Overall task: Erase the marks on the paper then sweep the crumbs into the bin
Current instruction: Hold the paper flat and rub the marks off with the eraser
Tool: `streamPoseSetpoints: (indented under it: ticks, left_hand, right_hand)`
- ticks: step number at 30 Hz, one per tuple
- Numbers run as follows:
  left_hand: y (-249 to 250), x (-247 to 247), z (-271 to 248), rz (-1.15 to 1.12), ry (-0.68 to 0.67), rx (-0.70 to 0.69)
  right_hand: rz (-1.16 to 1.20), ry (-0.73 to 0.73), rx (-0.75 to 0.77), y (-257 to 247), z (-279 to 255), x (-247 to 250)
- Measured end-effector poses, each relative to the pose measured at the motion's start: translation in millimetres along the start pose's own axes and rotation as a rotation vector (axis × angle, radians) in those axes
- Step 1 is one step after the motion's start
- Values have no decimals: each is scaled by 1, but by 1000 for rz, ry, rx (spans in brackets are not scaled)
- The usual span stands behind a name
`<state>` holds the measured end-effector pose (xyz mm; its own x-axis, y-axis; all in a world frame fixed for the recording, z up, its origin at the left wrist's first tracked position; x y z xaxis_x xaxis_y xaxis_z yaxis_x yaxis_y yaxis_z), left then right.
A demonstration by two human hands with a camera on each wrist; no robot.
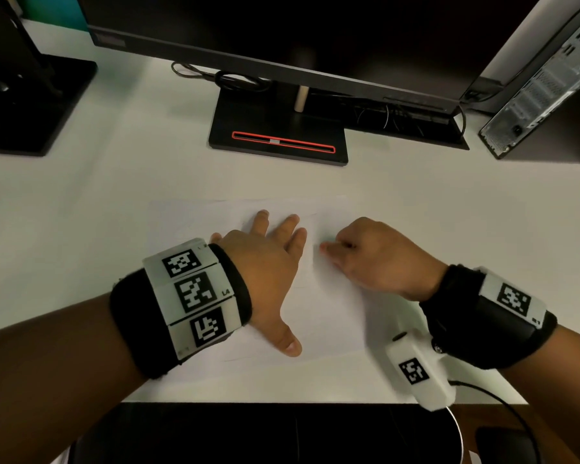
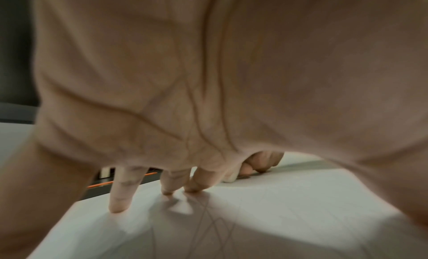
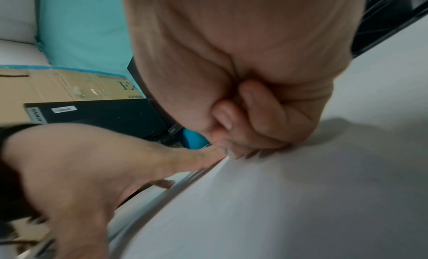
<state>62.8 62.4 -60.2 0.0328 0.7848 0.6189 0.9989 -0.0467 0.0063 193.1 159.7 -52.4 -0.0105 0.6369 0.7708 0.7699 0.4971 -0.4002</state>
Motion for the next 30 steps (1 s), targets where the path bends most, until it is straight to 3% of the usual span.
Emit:
streamPoseSetpoints:
  ticks: [4,9,13,17,22,26,30]
  left_hand:
    - [1,1,0,-2,1,-2]
    - [1,1,0,5,-17,-1]
    - [1,1,1,6,-22,1]
    - [1,1,0,3,-29,-4]
    - [0,0,1,3,-26,-7]
    - [0,0,2,10,-22,-8]
    - [0,1,2,13,-17,-9]
  right_hand:
    - [2,-83,32,-4,-3,-10]
    - [88,-6,-41,8,3,7]
    - [85,-98,-23,4,2,-3]
    - [166,-4,-77,17,9,12]
    - [127,-83,-42,9,9,0]
    - [168,-5,-67,15,13,11]
    - [153,-95,-25,5,13,0]
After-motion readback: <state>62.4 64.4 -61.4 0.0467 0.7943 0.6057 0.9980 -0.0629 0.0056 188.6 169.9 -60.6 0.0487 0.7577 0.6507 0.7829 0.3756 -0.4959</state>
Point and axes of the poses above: each hand's wrist, its own z-axis towards the middle knuckle, its own x-axis out of the back of the hand, y = z × x, the point moved 4 cm from there along z, towards the middle knuckle, and after that the axes turned 10 degrees about -y, right-handed, at the moved point
